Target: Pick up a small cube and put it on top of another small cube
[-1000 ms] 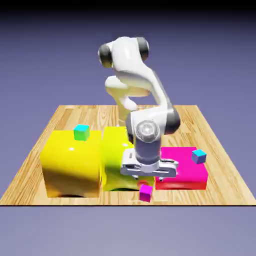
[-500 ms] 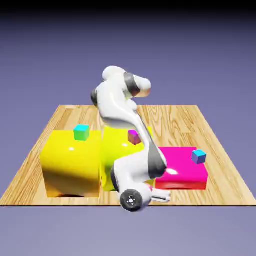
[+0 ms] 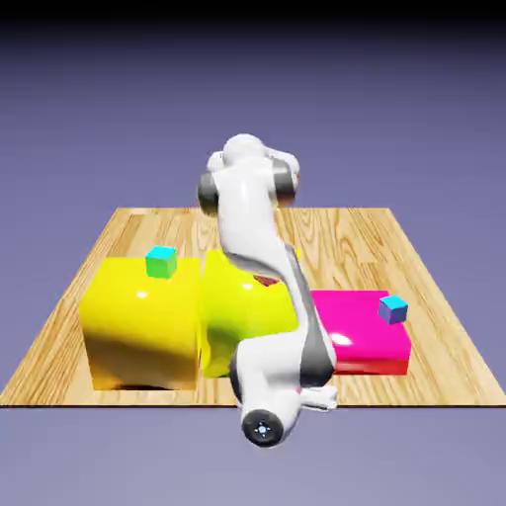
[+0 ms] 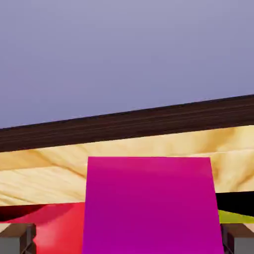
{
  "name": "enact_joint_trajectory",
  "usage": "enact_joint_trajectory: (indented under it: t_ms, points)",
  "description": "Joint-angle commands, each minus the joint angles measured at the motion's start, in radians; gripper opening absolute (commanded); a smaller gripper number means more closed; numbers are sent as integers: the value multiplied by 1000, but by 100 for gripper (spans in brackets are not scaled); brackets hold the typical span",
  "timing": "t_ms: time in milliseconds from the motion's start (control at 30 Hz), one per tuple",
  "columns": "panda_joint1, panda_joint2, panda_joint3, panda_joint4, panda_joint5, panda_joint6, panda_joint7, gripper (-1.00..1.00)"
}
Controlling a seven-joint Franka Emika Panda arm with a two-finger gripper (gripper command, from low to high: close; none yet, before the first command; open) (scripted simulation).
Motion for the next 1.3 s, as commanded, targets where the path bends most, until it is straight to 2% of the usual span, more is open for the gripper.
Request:
enact_joint_trajectory:
  t_ms: [0, 67, 100, 633, 733, 1033, 1267]
  points:
    - [23, -10, -36, -17, 26, 10, -18, 0]
    - [62, -28, -98, -46, 69, 28, -48, 0]
    - [62, -28, -98, -46, 69, 28, -48, -100]
    - [-280, 126, 445, 207, -313, -126, 219, -100]
    - [-262, 123, 484, 202, -312, -120, 203, -100]
    - [-87, -203, 340, -33, -239, -122, -40, -100]
    - [-36, -457, 177, -188, -233, -164, -165, -100]
